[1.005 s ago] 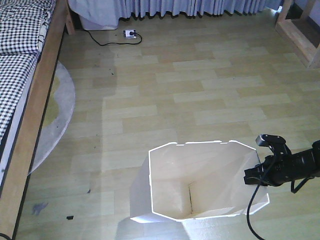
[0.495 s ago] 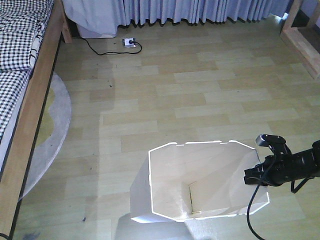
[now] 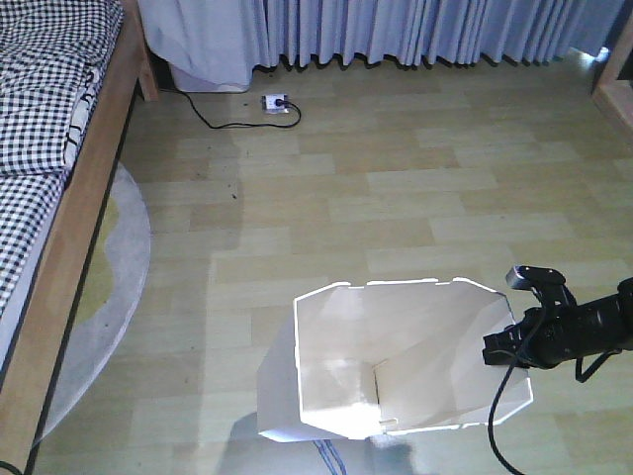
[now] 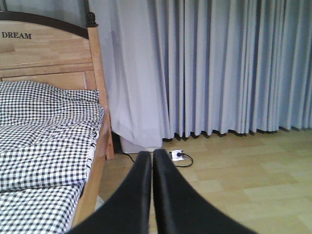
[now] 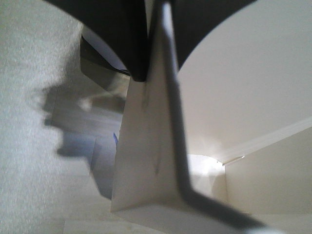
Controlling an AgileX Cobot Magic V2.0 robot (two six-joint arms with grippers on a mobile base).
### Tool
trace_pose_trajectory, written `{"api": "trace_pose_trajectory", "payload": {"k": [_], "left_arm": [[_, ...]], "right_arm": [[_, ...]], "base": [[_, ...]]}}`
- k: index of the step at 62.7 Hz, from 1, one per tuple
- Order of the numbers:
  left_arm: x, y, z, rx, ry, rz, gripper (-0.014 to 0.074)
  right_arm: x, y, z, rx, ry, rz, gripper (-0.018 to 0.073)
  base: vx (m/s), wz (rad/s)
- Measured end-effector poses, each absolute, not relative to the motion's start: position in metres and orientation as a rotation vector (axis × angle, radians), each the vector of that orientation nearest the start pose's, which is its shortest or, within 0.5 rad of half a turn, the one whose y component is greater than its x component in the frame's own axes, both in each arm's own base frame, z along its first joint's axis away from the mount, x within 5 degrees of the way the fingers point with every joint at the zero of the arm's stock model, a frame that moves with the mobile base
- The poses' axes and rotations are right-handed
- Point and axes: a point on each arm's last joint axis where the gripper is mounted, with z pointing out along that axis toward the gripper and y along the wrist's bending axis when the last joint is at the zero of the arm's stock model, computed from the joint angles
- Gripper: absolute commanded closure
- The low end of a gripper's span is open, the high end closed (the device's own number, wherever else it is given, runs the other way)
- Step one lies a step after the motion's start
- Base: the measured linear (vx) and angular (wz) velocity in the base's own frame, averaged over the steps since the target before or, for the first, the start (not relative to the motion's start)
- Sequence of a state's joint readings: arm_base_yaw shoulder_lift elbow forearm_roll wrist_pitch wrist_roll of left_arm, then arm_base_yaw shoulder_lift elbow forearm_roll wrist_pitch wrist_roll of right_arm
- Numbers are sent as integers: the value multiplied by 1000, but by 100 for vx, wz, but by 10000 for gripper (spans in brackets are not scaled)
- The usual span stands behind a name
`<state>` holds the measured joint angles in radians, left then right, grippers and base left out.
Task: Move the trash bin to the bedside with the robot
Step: 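Drag the held bin across the floor toward the curtains by the bed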
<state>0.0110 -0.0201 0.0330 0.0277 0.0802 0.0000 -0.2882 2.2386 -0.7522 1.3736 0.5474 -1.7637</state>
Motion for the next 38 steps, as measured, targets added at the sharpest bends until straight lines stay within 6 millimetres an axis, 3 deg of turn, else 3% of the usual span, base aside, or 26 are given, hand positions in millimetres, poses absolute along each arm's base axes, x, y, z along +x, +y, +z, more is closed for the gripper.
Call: {"api": "trace_pose_trajectory", "payload": {"k": [38], "left_arm": [[56,1,196,11,1577,32,603]], "right_arm": [[276,-33,-1,-210,2816,700,564]], "base": [[30,10]]}}
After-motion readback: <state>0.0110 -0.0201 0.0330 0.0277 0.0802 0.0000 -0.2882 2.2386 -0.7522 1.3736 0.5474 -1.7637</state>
